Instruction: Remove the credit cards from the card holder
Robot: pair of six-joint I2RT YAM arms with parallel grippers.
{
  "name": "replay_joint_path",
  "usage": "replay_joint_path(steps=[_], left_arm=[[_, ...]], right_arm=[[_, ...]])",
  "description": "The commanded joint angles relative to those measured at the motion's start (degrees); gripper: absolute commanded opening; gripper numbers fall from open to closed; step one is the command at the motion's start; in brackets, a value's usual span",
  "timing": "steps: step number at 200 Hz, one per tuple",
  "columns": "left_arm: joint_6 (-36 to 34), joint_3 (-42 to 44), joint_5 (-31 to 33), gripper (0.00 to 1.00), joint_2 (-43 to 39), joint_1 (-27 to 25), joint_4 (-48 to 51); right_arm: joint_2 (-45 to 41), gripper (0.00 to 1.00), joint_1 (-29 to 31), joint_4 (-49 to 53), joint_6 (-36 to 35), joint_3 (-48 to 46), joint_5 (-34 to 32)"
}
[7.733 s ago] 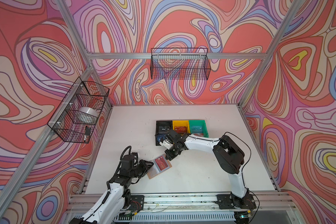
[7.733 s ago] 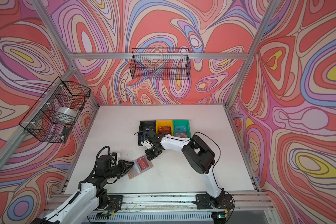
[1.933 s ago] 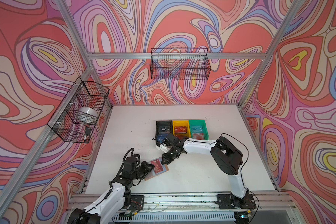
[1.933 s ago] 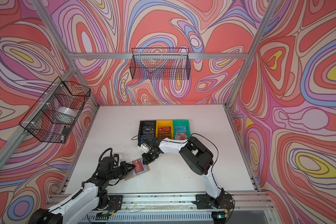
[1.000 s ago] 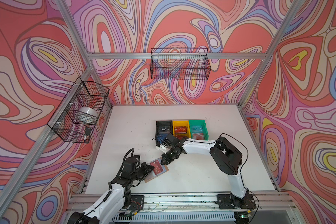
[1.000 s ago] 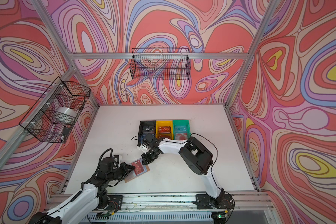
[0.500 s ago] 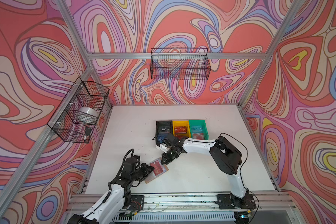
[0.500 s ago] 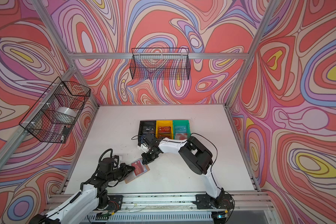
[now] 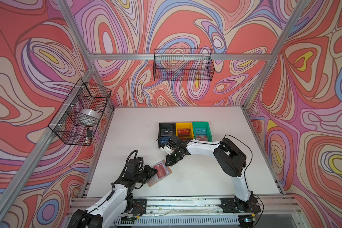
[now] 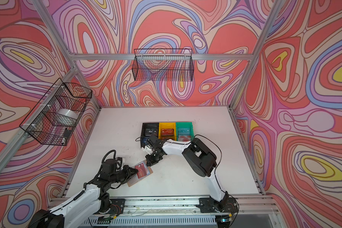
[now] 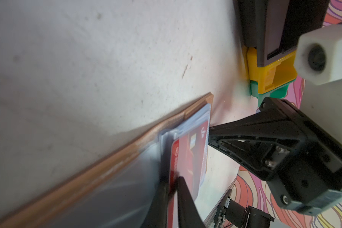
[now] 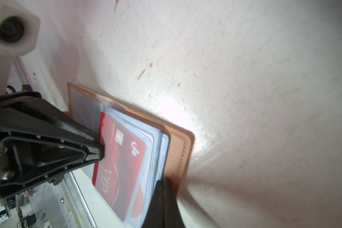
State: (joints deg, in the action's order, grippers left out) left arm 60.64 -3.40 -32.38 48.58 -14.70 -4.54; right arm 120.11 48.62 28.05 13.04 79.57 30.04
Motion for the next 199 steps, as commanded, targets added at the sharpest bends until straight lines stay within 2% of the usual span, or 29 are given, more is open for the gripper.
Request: replay_joint_path(steps=[1, 49, 81, 151, 199], left_arm=[[-0.6, -0.6, 0.3, 0.14, 0.7, -0.4, 1.1], [-1.3, -1.8, 0.4, 0.13, 2.0, -0.4, 1.0], [-2.2, -3.4, 0.0, 0.13, 6.1, -0.3, -1.4], [-0.5, -6.0, -4.5, 0.11, 20.6, -0.6, -17.0], [-0.9, -5.8, -3.2, 0.11, 17.3, -1.1, -13.9]], right_arm=[[2.2, 0.00, -1.8, 4.5, -0.9, -1.1, -5.8], [1.4, 0.00, -4.4, 5.6, -1.9, -1.4, -6.7], [0.6, 0.00, -6.0, 6.7, -2.9, -1.6, -7.5], [-1.4, 0.00, -6.7, 7.8, -4.3, -0.9, -7.7], [-5.0, 0.00, -6.7, 8.1, -5.2, -0.3, -6.1]])
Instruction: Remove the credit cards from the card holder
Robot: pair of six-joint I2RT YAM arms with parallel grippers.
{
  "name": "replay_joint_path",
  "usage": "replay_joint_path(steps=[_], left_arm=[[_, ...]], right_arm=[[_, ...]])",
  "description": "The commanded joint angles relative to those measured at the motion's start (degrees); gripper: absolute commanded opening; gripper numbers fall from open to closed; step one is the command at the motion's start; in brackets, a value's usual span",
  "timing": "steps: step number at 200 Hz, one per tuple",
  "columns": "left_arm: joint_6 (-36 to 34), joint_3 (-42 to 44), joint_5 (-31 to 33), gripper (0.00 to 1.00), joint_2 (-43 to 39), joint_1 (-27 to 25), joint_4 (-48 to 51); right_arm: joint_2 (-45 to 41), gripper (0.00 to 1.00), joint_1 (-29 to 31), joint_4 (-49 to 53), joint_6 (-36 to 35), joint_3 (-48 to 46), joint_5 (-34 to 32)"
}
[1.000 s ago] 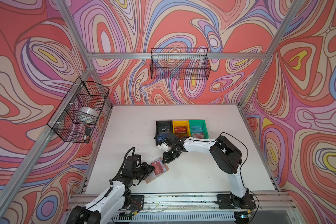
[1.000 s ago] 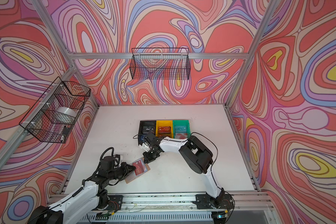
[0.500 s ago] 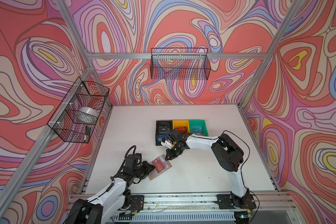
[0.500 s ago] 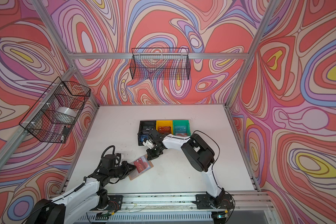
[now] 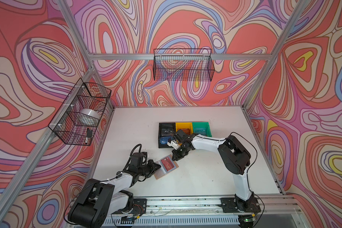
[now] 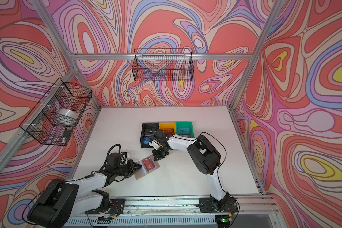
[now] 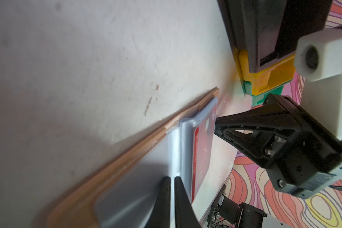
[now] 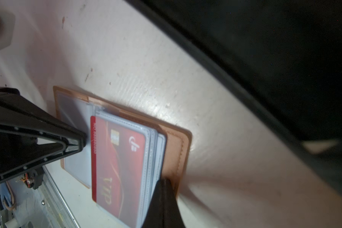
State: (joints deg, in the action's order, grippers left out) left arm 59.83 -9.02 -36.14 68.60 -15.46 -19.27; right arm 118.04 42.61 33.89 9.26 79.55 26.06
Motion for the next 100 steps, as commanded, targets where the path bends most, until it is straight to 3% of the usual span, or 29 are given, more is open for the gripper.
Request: replay_joint_path(steps=[1, 50, 100], left_arm=[[-0.2, -0.2, 0.6, 0.11, -2.9, -0.3, 1.0], [0.0, -0.7, 1.8, 0.16, -8.9, -0.8, 3.6], [1.2, -0.1, 2.3, 0.16, -4.5, -2.7, -2.4]], right_arm=[[-3.0, 0.00, -0.6, 2.2, -1.4, -0.3, -2.1], [-4.6, 0.00, -0.2, 0.7, -0.8, 0.1, 1.6], [-2.4, 0.00, 0.9, -0.9, -0.1, 0.3, 4.1]])
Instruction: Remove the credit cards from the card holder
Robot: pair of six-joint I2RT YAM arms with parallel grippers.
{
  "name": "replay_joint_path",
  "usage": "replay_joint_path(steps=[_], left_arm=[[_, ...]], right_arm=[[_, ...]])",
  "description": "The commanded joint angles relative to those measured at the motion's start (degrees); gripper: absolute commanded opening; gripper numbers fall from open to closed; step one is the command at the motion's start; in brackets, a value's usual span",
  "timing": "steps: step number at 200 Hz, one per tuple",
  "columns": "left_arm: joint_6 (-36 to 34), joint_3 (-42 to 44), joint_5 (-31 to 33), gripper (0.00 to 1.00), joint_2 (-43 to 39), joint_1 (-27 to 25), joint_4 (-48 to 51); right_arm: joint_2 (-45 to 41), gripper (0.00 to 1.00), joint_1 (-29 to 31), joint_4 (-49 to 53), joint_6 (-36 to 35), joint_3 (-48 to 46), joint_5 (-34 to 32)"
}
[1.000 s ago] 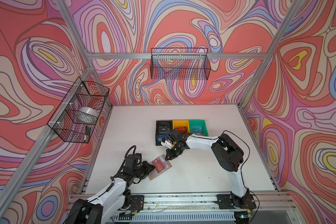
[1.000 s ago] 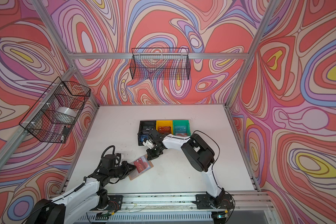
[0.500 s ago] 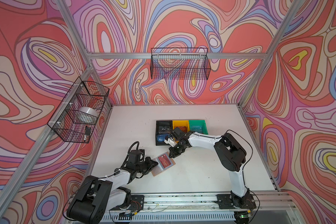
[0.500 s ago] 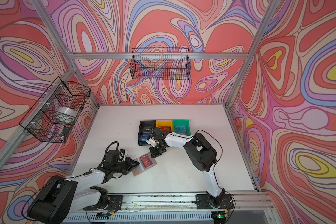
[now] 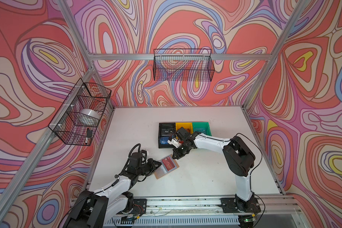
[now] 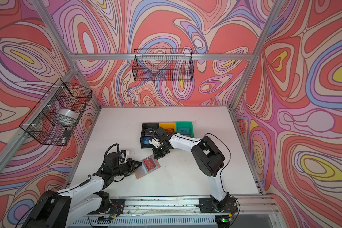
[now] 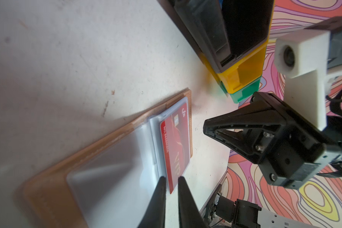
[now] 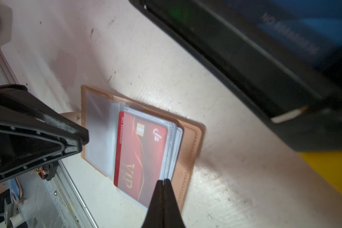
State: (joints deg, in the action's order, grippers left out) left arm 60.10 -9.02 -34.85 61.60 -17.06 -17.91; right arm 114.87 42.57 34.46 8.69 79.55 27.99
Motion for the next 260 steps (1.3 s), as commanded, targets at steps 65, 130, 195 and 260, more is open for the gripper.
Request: replay_joint_path(steps=[65, 130, 195, 260], left_arm=[[3.4, 1.4, 0.9, 0.16, 11.2, -2.5, -15.4], [3.2, 1.3, 1.3, 0.16, 10.9, -2.7, -14.8], [3.1, 1.4, 1.5, 0.16, 11.4, -3.0, -15.0], [3.0, 1.6, 2.1, 0.16, 12.7, -3.4, -15.3]], right_arm=[[2.2, 0.00, 1.4, -2.8, 0.9, -0.6, 2.9], [3.5, 0.00, 1.3, -3.4, 1.2, -1.5, 2.6], [4.8, 0.00, 1.3, -1.7, 0.6, -1.3, -0.8], [5.4, 0.00, 1.1, -1.3, 0.6, -1.1, -1.5]])
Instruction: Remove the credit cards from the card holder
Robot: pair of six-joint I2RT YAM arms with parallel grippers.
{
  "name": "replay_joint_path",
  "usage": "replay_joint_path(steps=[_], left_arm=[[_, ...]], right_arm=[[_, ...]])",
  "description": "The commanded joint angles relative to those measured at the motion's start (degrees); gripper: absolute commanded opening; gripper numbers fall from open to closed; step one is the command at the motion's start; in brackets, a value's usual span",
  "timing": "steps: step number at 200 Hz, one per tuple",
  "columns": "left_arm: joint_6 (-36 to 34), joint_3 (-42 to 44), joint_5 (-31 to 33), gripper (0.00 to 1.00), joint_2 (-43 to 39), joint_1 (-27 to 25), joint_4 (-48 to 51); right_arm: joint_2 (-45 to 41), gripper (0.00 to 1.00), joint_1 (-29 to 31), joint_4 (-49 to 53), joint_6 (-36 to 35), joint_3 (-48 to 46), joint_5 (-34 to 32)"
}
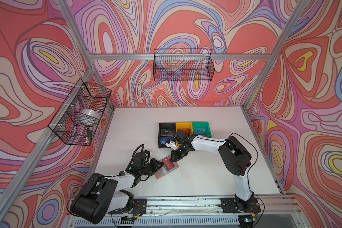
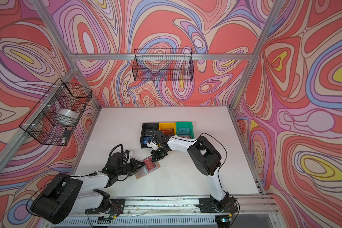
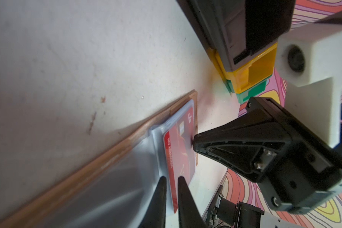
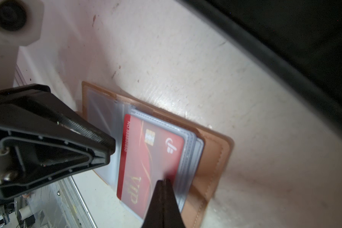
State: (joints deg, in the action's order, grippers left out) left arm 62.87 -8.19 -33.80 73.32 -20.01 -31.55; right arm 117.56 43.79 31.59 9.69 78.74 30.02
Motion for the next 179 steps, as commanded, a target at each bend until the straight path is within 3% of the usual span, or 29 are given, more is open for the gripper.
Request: replay_joint_path(steps=[1, 123, 179], left_arm=[[0.2, 0.7, 1.0, 0.16, 1.0, -0.5, -1.7], [1.7, 0.2, 0.7, 0.16, 7.5, -1.2, -8.8], [1.0, -0.9, 1.7, 0.16, 7.6, -1.5, -5.5]], right_arm=[[2.7, 0.00, -0.1, 1.5, -0.4, -0.3, -3.5], [2.9, 0.01, -0.4, 1.5, -0.5, -0.9, -2.9], [2.6, 0.01, -0.3, 1.3, -0.6, -1.4, -2.7]])
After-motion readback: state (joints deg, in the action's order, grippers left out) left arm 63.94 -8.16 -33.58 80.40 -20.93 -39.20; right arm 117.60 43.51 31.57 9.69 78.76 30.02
